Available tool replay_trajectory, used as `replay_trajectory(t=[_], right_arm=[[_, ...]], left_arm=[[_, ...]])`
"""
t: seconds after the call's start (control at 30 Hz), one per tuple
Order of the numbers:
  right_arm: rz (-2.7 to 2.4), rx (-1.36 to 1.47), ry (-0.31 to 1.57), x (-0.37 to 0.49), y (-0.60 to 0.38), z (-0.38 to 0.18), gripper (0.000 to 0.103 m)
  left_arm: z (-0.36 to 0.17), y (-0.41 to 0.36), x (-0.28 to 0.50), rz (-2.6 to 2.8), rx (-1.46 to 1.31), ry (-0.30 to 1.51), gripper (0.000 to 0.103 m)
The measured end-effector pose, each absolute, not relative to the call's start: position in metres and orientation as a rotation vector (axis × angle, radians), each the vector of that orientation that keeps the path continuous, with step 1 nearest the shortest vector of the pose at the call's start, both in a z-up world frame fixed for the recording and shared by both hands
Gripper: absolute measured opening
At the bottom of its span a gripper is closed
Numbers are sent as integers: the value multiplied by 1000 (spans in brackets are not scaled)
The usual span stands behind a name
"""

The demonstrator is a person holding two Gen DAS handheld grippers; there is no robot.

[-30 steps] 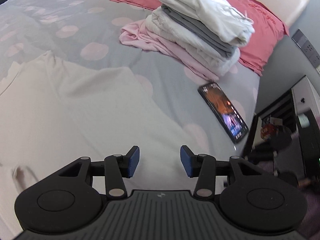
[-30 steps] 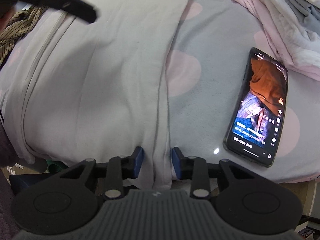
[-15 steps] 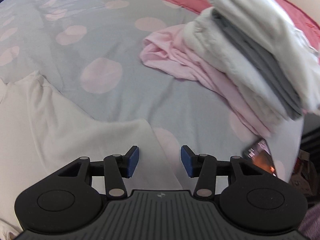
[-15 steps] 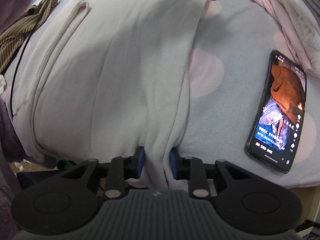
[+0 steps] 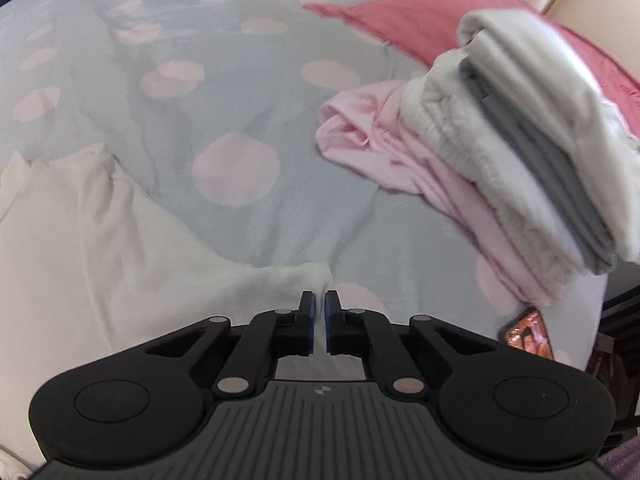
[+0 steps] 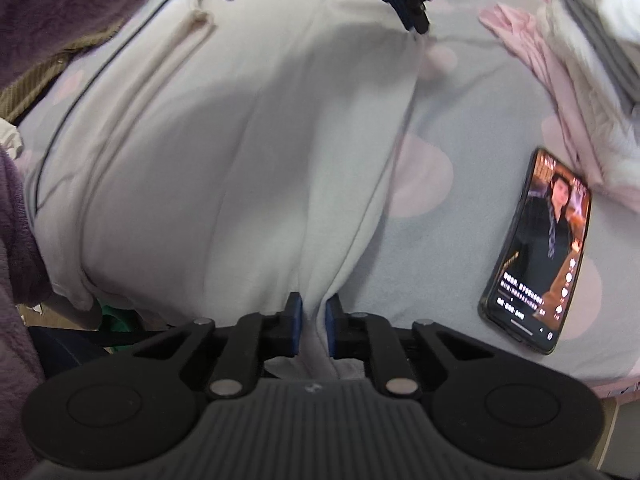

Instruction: Fold clothes

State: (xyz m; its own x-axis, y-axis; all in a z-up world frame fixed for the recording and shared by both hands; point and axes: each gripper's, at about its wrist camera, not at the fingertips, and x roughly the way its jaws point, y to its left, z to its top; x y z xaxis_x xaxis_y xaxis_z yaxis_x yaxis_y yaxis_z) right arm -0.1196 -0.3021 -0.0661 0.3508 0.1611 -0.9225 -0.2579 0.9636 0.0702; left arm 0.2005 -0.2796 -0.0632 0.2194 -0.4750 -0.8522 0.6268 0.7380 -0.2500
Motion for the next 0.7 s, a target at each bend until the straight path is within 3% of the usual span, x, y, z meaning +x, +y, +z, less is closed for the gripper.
replay_trajectory(t=[0.4,0.7], right_arm=[[388,-201,1094,-123,-243,-31,14],[472,-242,1118,-110,-198,-37,14]], left_arm=[[-19,-173,198,-745,-44,1020,1],[-50,-90,205,-662,-217,1036,0]])
